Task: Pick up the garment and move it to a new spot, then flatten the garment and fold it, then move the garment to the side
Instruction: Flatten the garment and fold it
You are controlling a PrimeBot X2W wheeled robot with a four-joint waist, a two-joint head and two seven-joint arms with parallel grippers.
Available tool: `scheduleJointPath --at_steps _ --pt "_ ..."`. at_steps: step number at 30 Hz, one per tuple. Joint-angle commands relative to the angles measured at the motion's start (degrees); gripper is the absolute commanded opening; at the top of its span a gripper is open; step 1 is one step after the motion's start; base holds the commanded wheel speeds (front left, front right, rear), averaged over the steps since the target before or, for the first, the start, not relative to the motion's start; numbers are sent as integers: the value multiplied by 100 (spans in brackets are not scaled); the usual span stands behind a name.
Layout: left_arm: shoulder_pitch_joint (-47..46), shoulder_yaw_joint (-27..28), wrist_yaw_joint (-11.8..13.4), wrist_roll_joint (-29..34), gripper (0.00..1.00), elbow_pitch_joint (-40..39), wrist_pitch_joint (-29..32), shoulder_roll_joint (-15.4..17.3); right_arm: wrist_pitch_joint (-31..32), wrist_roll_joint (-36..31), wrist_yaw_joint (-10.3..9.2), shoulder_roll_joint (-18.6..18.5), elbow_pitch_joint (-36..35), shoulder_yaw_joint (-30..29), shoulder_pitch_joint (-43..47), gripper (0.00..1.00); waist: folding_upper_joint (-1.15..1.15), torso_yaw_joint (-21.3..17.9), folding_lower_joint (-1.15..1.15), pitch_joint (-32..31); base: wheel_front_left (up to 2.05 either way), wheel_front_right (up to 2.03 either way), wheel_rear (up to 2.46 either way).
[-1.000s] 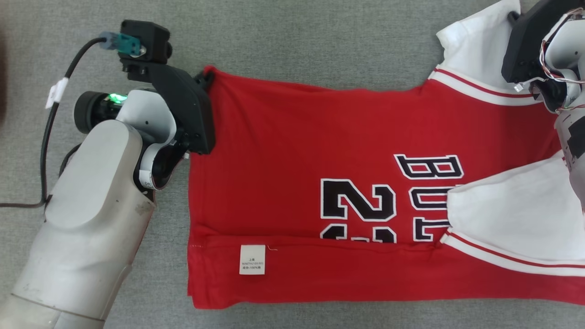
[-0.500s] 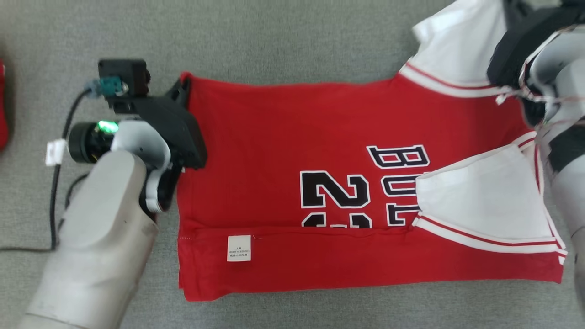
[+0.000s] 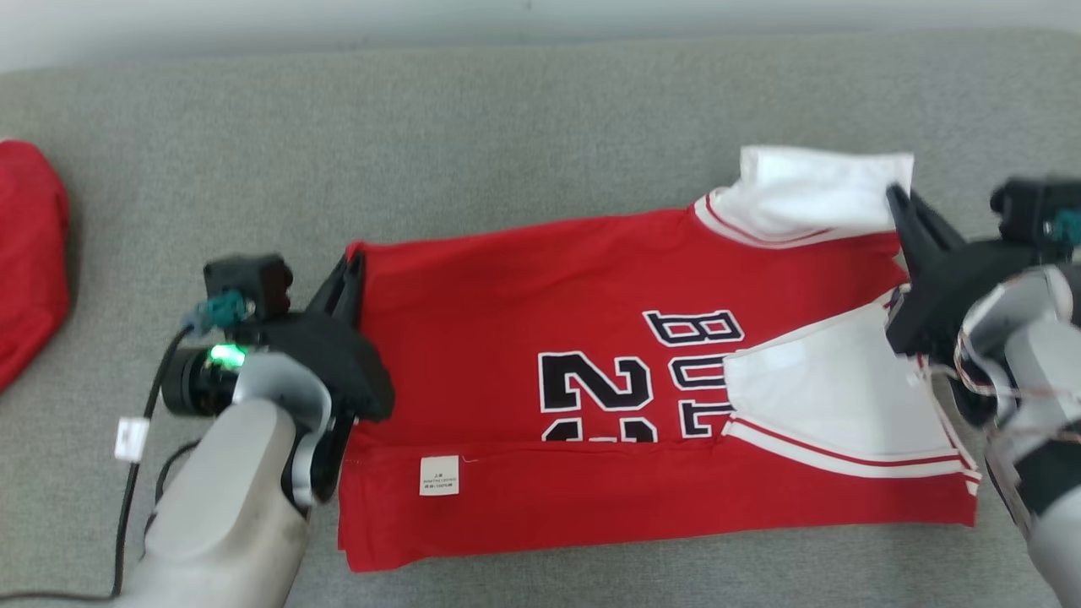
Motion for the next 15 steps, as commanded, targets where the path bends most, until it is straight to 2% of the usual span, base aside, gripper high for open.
scheduleJointPath --at_steps 1,7,15 --pt "144 13 32 10 0 -25 -82 42 37 72 -13 -121 -149 -50 203 0 0 -109 1 -179 0 0 0" --pt "607 35 124 -18 0 -42 -284 140 390 91 -13 -308 -1091 -459 1249 0 0 -177 1 -321 0 0 0" --pt "1121 24 200 -127 0 -111 -403 130 1023 -131 -14 -109 -2120 -978 2409 0 0 -235 1 -399 0 0 0"
